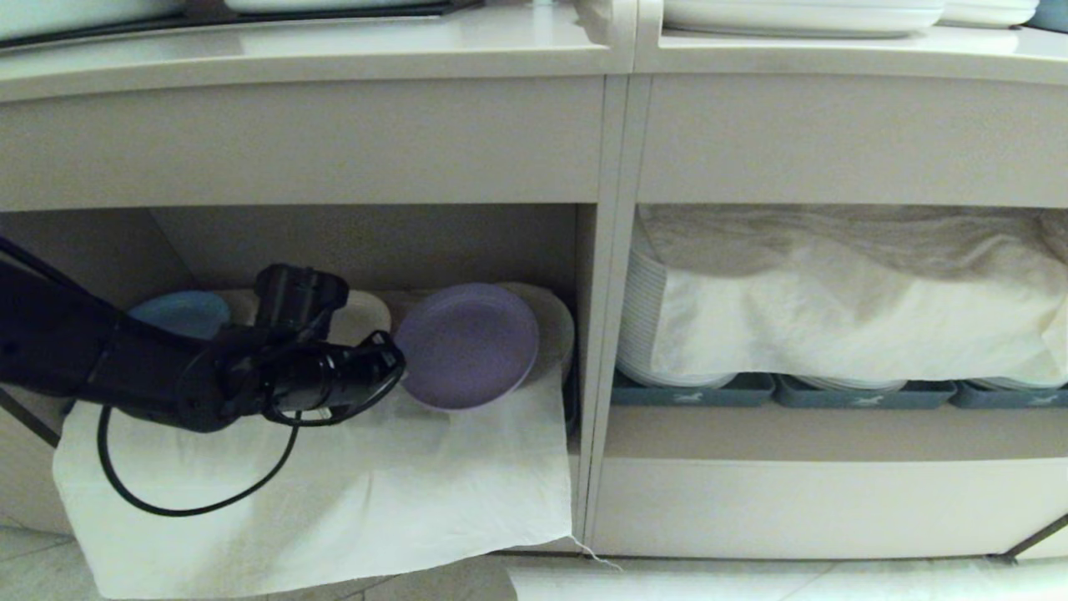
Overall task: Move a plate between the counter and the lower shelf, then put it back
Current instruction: Put the plate in the cupboard
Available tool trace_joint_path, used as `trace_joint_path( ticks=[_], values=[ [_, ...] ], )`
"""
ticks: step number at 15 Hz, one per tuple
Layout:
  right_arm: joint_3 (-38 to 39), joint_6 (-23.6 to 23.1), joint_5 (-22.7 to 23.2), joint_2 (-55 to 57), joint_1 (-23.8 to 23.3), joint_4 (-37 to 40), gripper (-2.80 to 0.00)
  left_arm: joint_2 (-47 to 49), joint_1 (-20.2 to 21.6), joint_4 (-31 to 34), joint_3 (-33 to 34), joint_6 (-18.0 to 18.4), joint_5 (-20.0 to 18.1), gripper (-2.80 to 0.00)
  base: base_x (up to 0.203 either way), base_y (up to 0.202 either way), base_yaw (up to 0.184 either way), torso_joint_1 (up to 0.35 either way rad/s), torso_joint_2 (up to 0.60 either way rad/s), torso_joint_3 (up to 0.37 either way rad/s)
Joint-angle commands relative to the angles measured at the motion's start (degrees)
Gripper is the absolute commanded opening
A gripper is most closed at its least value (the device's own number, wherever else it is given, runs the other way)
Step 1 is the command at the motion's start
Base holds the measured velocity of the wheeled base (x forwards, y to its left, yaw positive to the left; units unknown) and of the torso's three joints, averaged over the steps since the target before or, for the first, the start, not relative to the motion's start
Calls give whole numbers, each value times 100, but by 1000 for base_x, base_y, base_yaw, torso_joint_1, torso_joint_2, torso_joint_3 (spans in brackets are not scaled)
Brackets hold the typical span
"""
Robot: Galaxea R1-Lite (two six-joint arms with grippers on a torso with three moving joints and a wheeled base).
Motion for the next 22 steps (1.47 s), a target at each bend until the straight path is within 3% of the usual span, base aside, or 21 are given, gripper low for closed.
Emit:
trace_joint_path(
  ticks=[1,5,10,22],
  values=[
    [0,2,5,0,2,-2,-280,74,-43,-22,-35,-56,115,-280,0,0,0,0,0,0],
    [0,2,1,0,0,-2,-280,116,-84,-133,12,-258,211,-280,0,0,0,0,0,0],
    [0,2,1,0,6,-2,-280,257,-93,-840,105,-267,331,-280,0,0,0,0,0,0],
    [0,2,1,0,1,-2,-280,373,-207,-746,9,-205,322,-280,0,0,0,0,0,0]
  ],
)
